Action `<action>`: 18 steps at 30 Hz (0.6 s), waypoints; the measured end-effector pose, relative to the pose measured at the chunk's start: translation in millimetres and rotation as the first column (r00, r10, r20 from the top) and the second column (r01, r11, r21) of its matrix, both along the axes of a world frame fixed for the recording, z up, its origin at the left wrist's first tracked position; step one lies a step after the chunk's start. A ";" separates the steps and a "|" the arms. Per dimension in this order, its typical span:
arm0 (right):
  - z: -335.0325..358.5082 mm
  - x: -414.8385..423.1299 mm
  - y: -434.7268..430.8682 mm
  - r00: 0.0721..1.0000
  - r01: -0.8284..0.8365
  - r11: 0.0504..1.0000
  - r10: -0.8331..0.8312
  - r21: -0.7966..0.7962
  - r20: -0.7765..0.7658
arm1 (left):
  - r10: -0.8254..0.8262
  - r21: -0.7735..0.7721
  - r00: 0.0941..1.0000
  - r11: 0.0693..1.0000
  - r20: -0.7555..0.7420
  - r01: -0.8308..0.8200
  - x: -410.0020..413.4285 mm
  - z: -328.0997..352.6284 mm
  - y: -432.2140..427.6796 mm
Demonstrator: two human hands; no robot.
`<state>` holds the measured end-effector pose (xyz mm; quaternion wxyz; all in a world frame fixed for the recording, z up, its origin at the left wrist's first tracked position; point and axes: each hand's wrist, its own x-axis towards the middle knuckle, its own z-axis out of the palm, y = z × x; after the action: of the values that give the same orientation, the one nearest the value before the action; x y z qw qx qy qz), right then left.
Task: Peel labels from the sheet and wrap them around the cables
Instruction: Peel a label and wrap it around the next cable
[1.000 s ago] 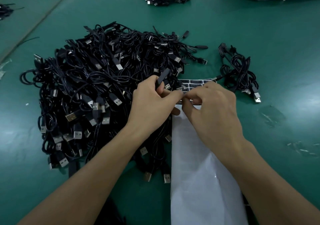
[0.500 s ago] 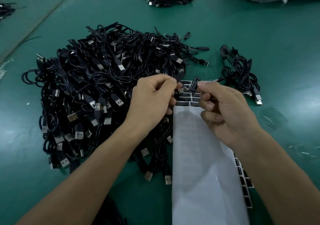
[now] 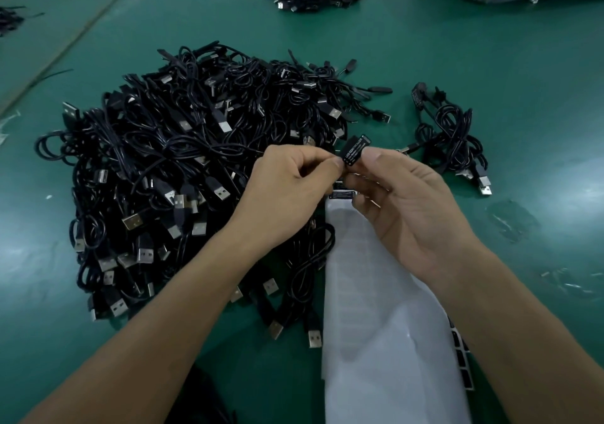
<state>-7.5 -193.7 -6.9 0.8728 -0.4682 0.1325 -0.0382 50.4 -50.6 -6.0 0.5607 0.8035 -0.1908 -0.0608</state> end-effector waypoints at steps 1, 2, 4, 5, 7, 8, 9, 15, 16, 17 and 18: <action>-0.6 0.2 0.2 1.000 0.004 1.000 -0.004 -0.012 -0.004 | -0.014 0.021 1.000 1.000 -0.014 0.015 1.5 0.3 1.4; -1.3 0.4 0.3 1.000 0.009 1.000 -0.009 -0.030 -0.008 | -0.029 0.038 0.999 0.999 -0.030 0.030 2.9 1.1 2.8; -2.3 0.8 0.6 1.000 0.013 0.997 -0.014 -0.072 -0.011 | -0.050 0.058 0.997 0.997 -0.066 0.054 5.1 3.3 4.9; -2.8 1.1 1.0 1.000 0.013 0.996 -0.015 -0.088 -0.014 | -0.053 0.060 0.995 0.996 -0.087 0.058 6.0 4.3 6.1; -3.5 1.4 2.3 1.000 0.018 0.994 -0.020 -0.104 -0.016 | -0.053 0.059 0.992 0.996 -0.113 0.060 7.6 6.3 8.8; -3.2 1.4 3.0 1.000 0.020 0.994 -0.022 -0.107 -0.013 | -0.053 0.059 0.992 0.996 -0.118 0.061 8.0 7.3 9.8; -2.5 1.3 4.0 1.000 0.020 0.994 -0.021 -0.110 -0.007 | -0.053 0.061 0.992 0.996 -0.118 0.061 8.3 8.3 10.8; -1.2 -0.2 5.1 1.000 0.011 0.989 -0.010 -0.151 0.010 | -0.083 0.062 0.987 0.994 -0.137 0.092 7.0 8.3 17.0; -1.2 -0.5 4.8 1.000 0.012 0.990 -0.011 -0.142 0.008 | -0.079 0.052 0.987 0.995 -0.139 0.087 6.5 6.9 18.2; -1.1 -0.8 4.9 1.000 0.011 0.991 -0.010 -0.134 0.005 | -0.073 0.037 0.988 0.996 -0.139 0.079 5.7 5.5 19.6; -0.9 -1.2 5.1 1.000 0.005 0.992 -0.005 -0.128 0.001 | -0.071 0.023 0.988 0.997 -0.137 0.075 4.8 4.0 20.6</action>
<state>-8.6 -188.6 -7.7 0.8410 -0.5227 0.1307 -0.0486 55.2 -30.1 -2.1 0.5582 0.7978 -0.1806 -0.1386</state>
